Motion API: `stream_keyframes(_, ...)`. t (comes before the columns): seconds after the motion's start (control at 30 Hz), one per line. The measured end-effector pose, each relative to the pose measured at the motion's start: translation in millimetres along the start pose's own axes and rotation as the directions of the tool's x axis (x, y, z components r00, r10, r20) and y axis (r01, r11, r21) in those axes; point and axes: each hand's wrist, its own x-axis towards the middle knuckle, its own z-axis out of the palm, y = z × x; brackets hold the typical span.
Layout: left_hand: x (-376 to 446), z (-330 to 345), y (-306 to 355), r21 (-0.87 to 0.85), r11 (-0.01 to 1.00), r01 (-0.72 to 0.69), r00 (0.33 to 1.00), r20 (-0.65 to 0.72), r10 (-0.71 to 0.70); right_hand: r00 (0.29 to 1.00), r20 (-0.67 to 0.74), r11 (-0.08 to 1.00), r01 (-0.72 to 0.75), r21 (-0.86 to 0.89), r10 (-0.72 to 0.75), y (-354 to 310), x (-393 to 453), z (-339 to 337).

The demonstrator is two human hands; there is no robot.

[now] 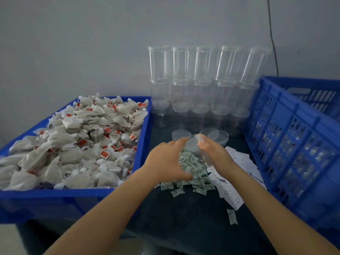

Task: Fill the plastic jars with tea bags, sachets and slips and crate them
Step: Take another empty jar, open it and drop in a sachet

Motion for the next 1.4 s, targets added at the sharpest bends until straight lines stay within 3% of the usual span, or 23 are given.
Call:
stream_keyframes(0.03, 0.5, -6.4, -3.6, -0.211, 0.976, 0.061, 0.992, 0.123, -0.035, 0.996, 0.077, 0.999, 0.045, -0.009, -0.044, -3.6, -2.0, -5.2)
stream_keyframes(0.1, 0.3, -19.0, -13.0, -0.538, 0.811, 0.228, 0.923, 0.384, -0.005, 0.97, 0.229, 0.996, 0.084, 0.015, -0.085, -7.0, -5.1, -16.8)
stream_keyframes(0.23, -1.8, -33.8, -30.3, -0.722, 0.594, 0.355, 0.799, 0.564, 0.209, 0.886, 0.437, 0.979, 0.076, 0.187, -0.153, -6.1, -9.3, -35.4)
stream_keyframes(0.4, -1.6, -30.1, -40.1, -0.769, 0.393, 0.504, 0.573, 0.638, 0.514, 0.794, 0.531, 0.934, 0.123, 0.336, -0.296, -10.3, -12.1, -38.7)
stream_keyframes(0.53, 2.2, -22.7, -41.6, -0.761, 0.241, 0.602, 0.45, 0.572, 0.686, 0.763, 0.514, 0.889, 0.172, 0.424, -0.393, -15.9, -11.2, -38.4)
stream_keyframes(0.6, 0.6, -20.4, -40.9, -0.779, 0.179, 0.601, 0.425, 0.5, 0.754, 0.733, 0.472, 0.834, 0.236, 0.499, -0.49, -18.0, -7.4, -42.8)
stream_keyframes(0.67, -1.0, -21.0, -45.5, -0.791, 0.076, 0.607, 0.46, 0.427, 0.779, 0.749, 0.317, 0.724, 0.301, 0.62, -0.583, -24.1, -2.6, -55.7)
stream_keyframes(0.73, -0.8, -29.1, -51.2, -0.811, -0.002, 0.584, 0.563, 0.403, 0.721, 0.804, 0.118, 0.631, 0.357, 0.689, -0.583, -30.1, 3.5, -74.6)
stream_keyframes(0.77, -0.1, -34.4, -53.3, -0.84, 0.016, 0.543, 0.634, 0.422, 0.648, 0.84, 0.031, 0.628, 0.38, 0.679, -0.542, -30.6, 5.4, -82.6)
stream_keyframes(0.83, 2.0, -39.6, -54.4, -0.89, 0.184, 0.418, 0.771, 0.454, 0.446, 0.908, -0.142, 0.665, 0.388, 0.638, -0.394, -23.5, 9.6, -92.0)
stream_keyframes(0.9, 3.6, -36.5, -50.7, -0.89, 0.359, 0.281, 0.877, 0.39, 0.281, 0.928, -0.291, 0.693, 0.369, 0.62, -0.233, -7.8, 12.7, -95.1)
stream_keyframes(0.97, 4.4, -29.8, -46.7, -0.887, 0.417, 0.195, 0.942, 0.288, 0.172, 0.91, -0.398, 0.79, 0.325, 0.519, -0.113, 11.5, 13.2, -93.0)
stream_keyframes(1.07, 6.9, -17.7, -48.3, -0.901, 0.411, 0.138, 0.983, 0.174, 0.052, 0.88, -0.475, 0.961, 0.14, 0.237, -0.011, 44.0, 13.1, -91.8)
stream_keyframes(1.17, 9.5, -10.2, -51.7, -0.913, 0.396, 0.094, 0.996, 0.09, -0.029, 0.835, -0.535, 0.972, 0.001, 0.237, 0.129, 61.4, 12.2, -90.3)
stream_keyframes(1.23, 11.6, -7.6, -52.5, -0.917, 0.392, 0.067, 0.994, 0.028, -0.106, 0.819, -0.56, 0.983, -0.025, 0.181, 0.124, 62.5, 19.1, -85.9)
stream_keyframes(1.4, 13.6, -5.3, -52.0, -0.894, 0.444, 0.062, 0.97, -0.051, -0.238, 0.872, -0.477, 0.986, -0.155, -0.056, 0.11, 72.9, 55.4, -60.3)
